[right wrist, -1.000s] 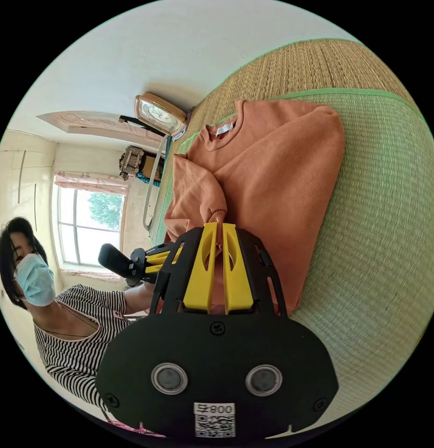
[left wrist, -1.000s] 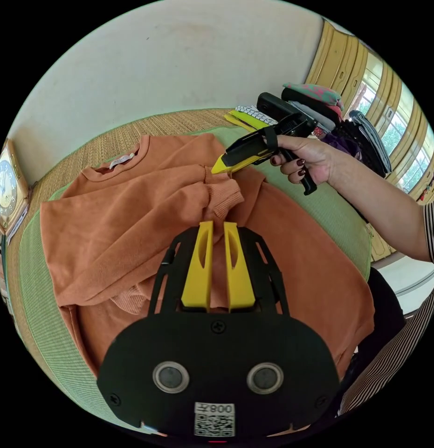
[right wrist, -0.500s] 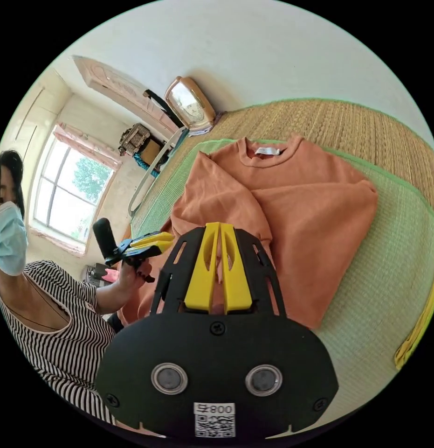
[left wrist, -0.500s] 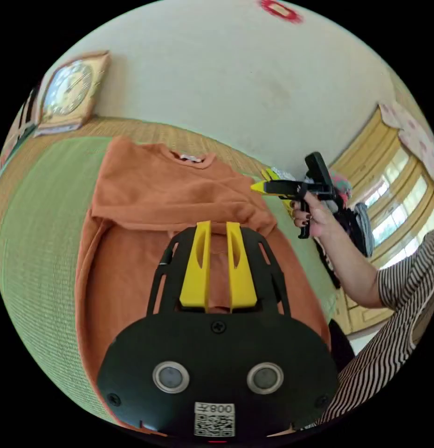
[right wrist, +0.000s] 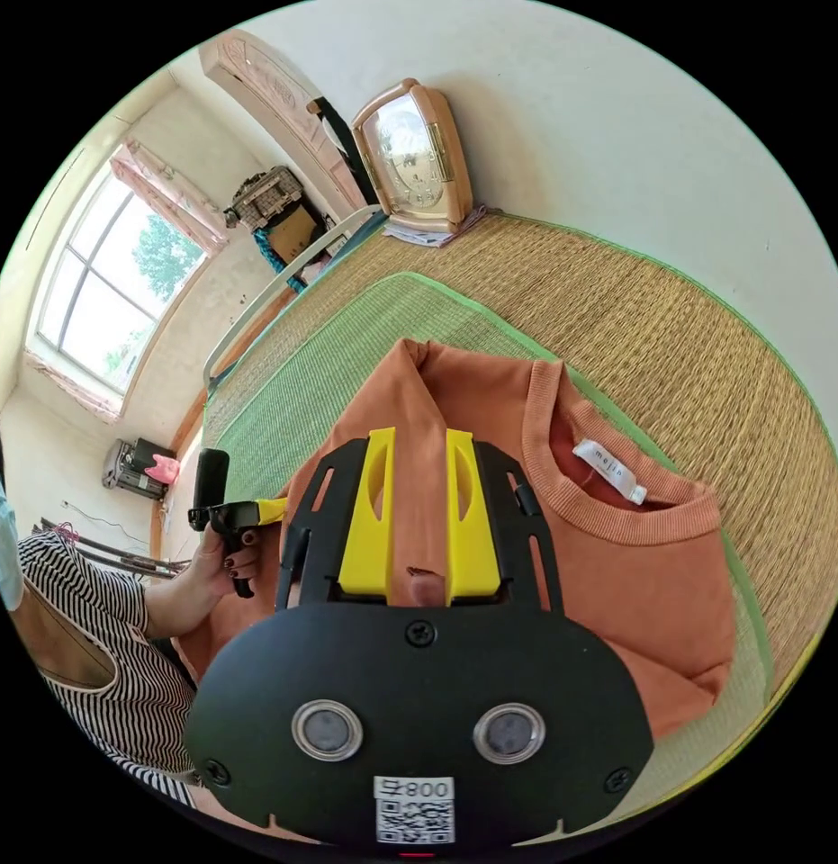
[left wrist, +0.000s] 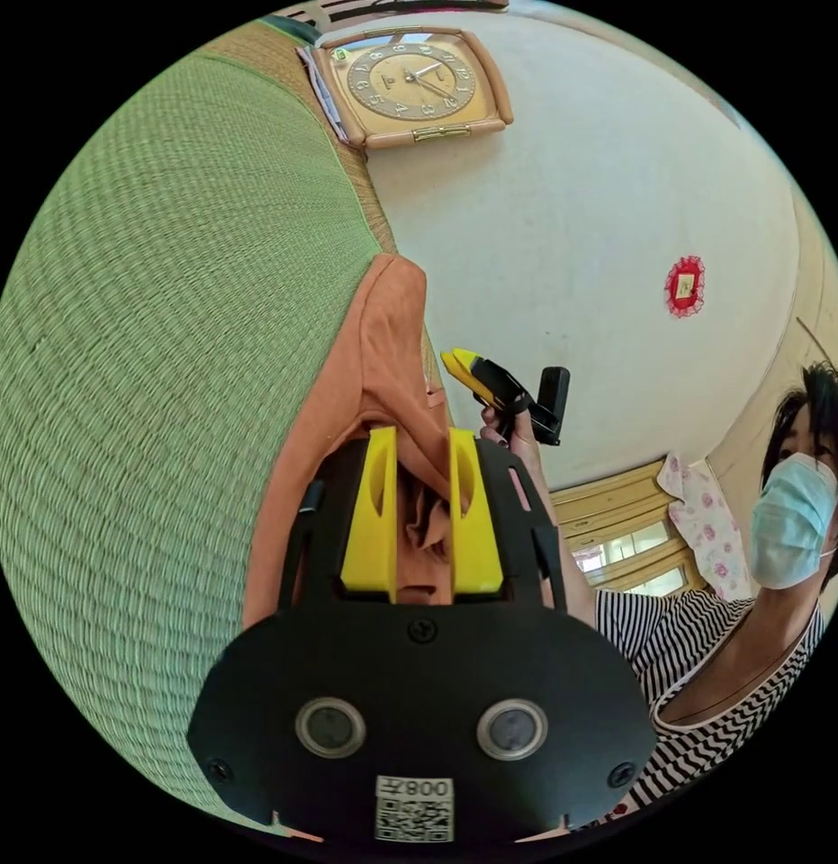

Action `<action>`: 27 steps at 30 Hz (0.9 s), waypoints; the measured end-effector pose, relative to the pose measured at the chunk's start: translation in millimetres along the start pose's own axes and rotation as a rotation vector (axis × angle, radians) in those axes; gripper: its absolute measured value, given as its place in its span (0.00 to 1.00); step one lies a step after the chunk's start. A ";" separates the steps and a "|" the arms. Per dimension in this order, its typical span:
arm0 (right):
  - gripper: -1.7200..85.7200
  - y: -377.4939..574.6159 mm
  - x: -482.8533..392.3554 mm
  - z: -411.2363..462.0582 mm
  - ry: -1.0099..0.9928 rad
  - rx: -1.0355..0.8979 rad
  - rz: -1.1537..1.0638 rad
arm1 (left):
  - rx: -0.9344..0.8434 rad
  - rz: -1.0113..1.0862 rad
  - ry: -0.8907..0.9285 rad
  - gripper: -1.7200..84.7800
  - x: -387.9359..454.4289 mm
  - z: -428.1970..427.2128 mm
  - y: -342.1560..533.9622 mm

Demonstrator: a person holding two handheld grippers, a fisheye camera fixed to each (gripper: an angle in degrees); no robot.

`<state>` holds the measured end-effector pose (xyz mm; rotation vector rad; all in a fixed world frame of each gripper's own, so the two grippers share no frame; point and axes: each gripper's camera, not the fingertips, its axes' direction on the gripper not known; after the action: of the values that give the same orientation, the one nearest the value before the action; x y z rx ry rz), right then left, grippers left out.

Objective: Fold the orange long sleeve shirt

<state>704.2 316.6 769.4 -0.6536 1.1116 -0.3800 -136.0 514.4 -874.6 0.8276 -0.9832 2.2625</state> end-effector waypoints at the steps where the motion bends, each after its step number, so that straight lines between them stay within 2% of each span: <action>1: 0.12 -10.2 1.5 9.1 -0.002 -0.022 -0.008 | -0.003 -0.003 0.009 0.11 -6.1 -2.8 -3.1; 5: 0.12 -31.5 4.0 34.3 -0.001 -0.076 -0.032 | 0.025 -0.007 0.075 0.07 -24.9 -18.5 -7.3; 9: 0.12 -47.2 9.9 54.2 -0.011 -0.106 -0.028 | 0.024 0.024 0.056 0.05 -30.8 -30.0 -10.2; 19: 0.03 -71.6 4.3 55.1 -0.199 -0.030 -0.056 | 0.105 0.112 0.058 0.04 -40.1 -64.5 -16.9; 24: 0.03 -91.1 -11.5 71.2 -0.142 -0.077 -0.086 | 0.156 0.103 0.038 0.04 -48.8 -80.7 -18.6; 27: 0.03 -97.0 -3.4 100.1 -0.123 -0.145 -0.041 | 0.153 0.027 0.057 0.04 -65.4 -82.2 -17.5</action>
<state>797.7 274.7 864.0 -0.8182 1.0153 -0.2918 -106.7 573.7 -958.0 0.8124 -0.8084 2.3936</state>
